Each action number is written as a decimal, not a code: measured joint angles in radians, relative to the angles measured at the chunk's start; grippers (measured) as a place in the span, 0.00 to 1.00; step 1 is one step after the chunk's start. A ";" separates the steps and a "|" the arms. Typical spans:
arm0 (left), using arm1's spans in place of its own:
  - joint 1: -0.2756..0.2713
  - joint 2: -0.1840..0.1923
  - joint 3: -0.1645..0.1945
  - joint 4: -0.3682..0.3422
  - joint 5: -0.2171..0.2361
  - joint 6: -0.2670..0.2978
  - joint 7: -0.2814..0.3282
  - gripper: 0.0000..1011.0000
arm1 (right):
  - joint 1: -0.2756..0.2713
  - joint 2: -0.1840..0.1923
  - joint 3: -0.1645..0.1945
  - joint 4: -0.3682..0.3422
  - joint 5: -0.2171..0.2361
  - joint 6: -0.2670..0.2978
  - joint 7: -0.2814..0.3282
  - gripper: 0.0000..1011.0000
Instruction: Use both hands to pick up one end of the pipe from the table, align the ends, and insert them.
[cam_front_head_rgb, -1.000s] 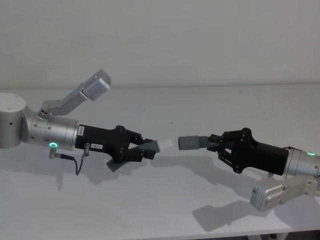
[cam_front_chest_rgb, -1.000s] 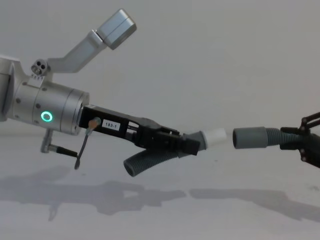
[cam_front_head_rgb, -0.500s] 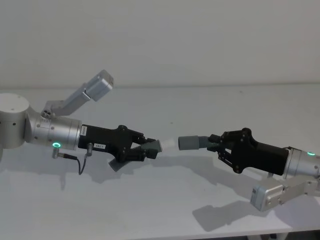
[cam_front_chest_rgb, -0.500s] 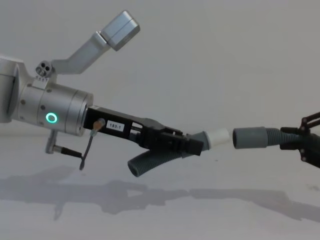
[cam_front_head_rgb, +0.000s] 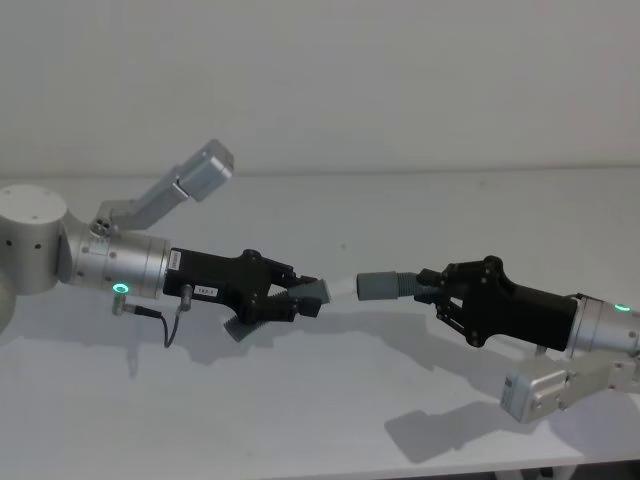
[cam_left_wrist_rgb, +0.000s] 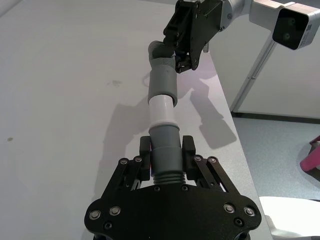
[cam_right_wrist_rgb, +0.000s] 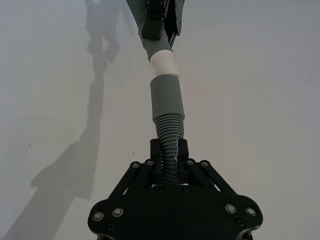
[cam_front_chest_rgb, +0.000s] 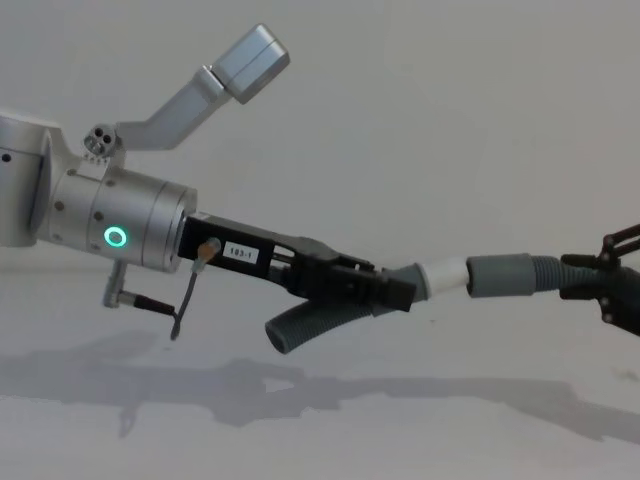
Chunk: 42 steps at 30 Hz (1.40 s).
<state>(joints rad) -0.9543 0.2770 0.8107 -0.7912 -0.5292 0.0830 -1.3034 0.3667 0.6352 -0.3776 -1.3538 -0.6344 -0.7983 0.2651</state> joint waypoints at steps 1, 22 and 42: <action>-0.001 -0.001 0.001 0.001 0.000 0.000 0.000 0.34 | 0.000 0.000 0.000 0.000 0.000 0.000 0.000 0.16; -0.011 -0.016 0.024 0.024 -0.016 0.001 -0.008 0.34 | 0.000 0.000 0.000 0.000 0.000 0.000 0.000 0.16; -0.016 -0.037 0.041 0.060 -0.033 -0.010 -0.017 0.34 | 0.000 0.000 0.000 0.000 0.000 0.000 0.000 0.15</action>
<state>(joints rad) -0.9707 0.2397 0.8522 -0.7315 -0.5618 0.0728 -1.3201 0.3666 0.6353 -0.3776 -1.3538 -0.6344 -0.7982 0.2650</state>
